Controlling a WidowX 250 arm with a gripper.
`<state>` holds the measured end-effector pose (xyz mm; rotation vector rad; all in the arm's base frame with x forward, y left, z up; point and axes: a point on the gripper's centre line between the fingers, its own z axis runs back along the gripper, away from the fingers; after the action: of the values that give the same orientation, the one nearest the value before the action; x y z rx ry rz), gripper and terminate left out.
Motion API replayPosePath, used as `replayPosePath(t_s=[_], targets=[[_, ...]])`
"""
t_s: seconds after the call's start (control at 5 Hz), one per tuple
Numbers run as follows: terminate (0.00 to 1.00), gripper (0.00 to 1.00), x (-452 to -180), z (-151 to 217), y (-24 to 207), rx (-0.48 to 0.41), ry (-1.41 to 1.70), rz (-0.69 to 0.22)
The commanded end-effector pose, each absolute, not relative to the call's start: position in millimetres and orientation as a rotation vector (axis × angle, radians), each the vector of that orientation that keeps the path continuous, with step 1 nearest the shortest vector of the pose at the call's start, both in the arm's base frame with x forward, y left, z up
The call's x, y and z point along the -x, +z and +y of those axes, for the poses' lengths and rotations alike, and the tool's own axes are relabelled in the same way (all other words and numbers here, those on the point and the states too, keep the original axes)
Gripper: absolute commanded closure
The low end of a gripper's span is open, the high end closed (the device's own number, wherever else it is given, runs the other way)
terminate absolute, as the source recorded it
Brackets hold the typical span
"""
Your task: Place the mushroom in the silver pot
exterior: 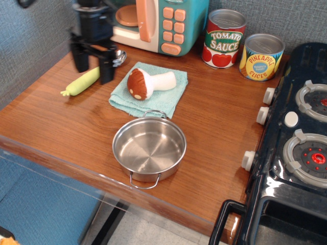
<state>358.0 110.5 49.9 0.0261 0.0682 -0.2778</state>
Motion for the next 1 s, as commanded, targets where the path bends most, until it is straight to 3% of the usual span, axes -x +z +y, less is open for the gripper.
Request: replayPosePath(t_s=[0.0, 0.2, 0.6, 0.8], targets=[[0.0, 0.0, -383.0, 52.5, 96.8, -0.107, -0.49, -0.03], [0.0, 0.0, -387.4, 42.4, 89.4, -0.107, -0.503, -0.012], [0.0, 0.0, -399.2, 32.5, 56.0, -0.107, -0.533, 0.128], [0.0, 0.0, -397.2, 33.1, 52.8, -0.132, -0.538, 0.155]])
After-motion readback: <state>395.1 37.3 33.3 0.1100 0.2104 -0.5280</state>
